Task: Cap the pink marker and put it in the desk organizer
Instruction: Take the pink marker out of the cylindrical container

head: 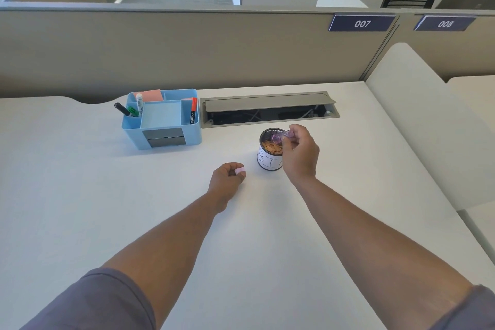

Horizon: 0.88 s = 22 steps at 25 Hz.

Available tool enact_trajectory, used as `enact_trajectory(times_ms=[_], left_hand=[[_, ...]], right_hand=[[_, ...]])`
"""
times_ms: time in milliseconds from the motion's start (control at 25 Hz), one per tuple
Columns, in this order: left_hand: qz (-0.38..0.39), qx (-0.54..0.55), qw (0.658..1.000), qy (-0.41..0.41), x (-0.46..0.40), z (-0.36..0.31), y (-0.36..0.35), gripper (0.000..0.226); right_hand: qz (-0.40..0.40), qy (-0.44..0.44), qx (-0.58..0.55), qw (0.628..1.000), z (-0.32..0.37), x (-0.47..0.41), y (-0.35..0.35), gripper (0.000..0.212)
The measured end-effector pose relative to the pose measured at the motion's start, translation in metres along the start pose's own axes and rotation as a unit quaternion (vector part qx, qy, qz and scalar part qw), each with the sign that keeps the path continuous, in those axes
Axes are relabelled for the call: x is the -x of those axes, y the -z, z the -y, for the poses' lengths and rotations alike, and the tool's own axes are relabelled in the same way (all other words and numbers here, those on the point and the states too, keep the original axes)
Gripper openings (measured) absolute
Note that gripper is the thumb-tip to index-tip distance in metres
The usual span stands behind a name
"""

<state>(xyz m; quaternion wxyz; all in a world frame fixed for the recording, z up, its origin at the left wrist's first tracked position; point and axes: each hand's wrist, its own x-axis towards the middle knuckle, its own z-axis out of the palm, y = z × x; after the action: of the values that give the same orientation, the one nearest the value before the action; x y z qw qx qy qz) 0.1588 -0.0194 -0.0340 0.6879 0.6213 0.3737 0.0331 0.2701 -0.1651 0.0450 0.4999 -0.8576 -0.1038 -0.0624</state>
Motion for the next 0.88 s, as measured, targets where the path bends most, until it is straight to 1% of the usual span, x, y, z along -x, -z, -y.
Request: enact_trajectory(times_ms=[120, 240, 360, 440, 560, 760, 880], left_hand=[[-0.001, -0.002, 1.0, 0.0, 0.002, 0.0, 0.0, 0.01], [-0.001, 0.002, 1.0, 0.002, 0.007, 0.003, 0.001, 0.009], [-0.01, 0.012, 1.0, 0.015, 0.01, 0.004, 0.004, 0.013], [-0.017, 0.031, 0.999, 0.034, 0.012, 0.002, 0.007, 0.017], [-0.009, 0.087, 0.995, 0.048, 0.019, -0.003, 0.017, 0.02], [0.007, 0.191, 0.981, 0.018, 0.036, -0.027, 0.043, 0.027], [0.014, 0.209, 0.978, 0.005, 0.046, -0.039, 0.055, 0.025]], right_hand=[[-0.016, -0.037, -0.036, 0.999, 0.001, 0.003, 0.002, 0.02], [-0.051, -0.116, -0.107, 0.986, 0.005, 0.005, 0.006, 0.021], [-0.072, -0.213, -0.223, 0.949, 0.006, 0.008, 0.01, 0.022], [-0.069, -0.249, -0.286, 0.923, 0.006, 0.014, 0.012, 0.022], [-0.04, -0.258, -0.351, 0.899, 0.007, 0.027, 0.01, 0.021], [0.041, -0.241, -0.35, 0.904, 0.012, 0.059, -0.012, 0.02], [0.089, -0.256, -0.358, 0.893, 0.018, 0.077, -0.024, 0.021]])
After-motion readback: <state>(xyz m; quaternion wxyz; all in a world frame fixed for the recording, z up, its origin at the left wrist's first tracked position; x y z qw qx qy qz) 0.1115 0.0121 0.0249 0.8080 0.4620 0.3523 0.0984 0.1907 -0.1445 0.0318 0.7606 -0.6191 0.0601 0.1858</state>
